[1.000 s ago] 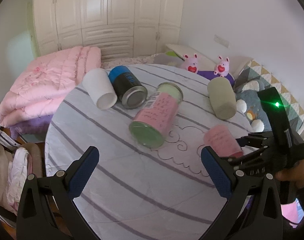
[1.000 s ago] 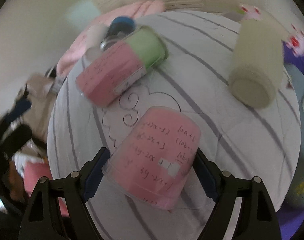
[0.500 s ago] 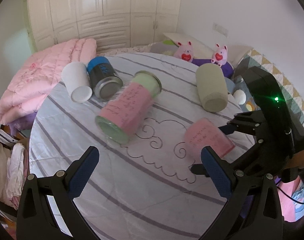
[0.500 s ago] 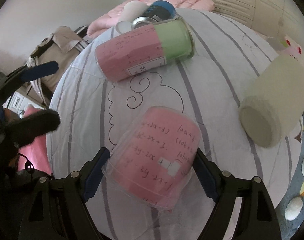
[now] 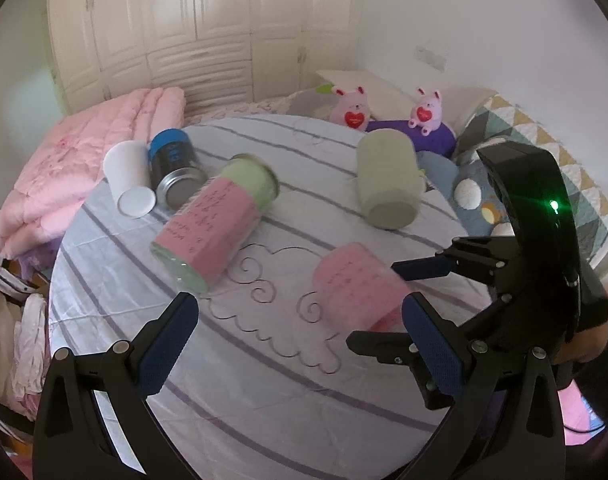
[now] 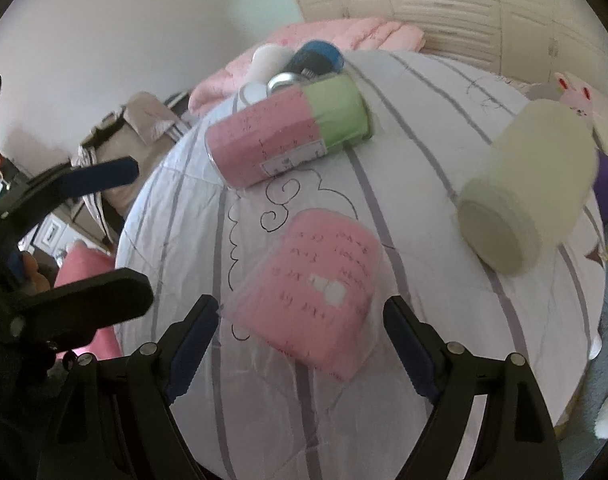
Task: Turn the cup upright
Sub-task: 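Bring the pink cup to the left gripper while the left gripper closes on it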
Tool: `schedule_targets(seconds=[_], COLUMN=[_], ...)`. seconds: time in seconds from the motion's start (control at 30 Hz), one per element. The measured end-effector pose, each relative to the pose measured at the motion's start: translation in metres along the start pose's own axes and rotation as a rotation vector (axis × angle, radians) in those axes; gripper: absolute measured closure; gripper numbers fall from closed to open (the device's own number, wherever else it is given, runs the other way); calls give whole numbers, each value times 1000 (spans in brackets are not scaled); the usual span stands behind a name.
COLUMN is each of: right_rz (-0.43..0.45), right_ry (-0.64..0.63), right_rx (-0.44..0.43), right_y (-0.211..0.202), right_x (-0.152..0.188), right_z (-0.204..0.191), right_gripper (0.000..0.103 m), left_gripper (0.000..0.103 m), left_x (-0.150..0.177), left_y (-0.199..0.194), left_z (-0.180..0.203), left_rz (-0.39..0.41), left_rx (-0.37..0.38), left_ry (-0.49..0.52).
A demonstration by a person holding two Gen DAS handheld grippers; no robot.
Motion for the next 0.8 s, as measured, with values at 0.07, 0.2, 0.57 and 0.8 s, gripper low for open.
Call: schedule_targets(seconds=[0.07,0.2,0.57,0.8], right_rz=[22,58,141,148], right_ry=[12,20,-21,-15], right_rx=[17,80,373,421], right_y=[-8,-29,-65,-66], right_x=[6,24,51,63], right_z=[1,3,24,34], right_gripper=[17,17,17,17], left_gripper=[0,0,0,0], left_x=[0,3,21,35], left_y=[-2,-4,14,35], left_z=[8,21,35,37], left_rz=[11,34,94,77], left_rx=[6,12,-81,-137], left_ry=[-5,-57,-266,-342])
Point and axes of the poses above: each gripper's, at about its wrist camera, not at the fingertips, and y roughly the way its jaws point, z to its right, x to its underside, the point moved 7 cm from there along y, roughly the way its jaws point, and after that the axes turned 5 degrees about -y, right-handed, at the moved point
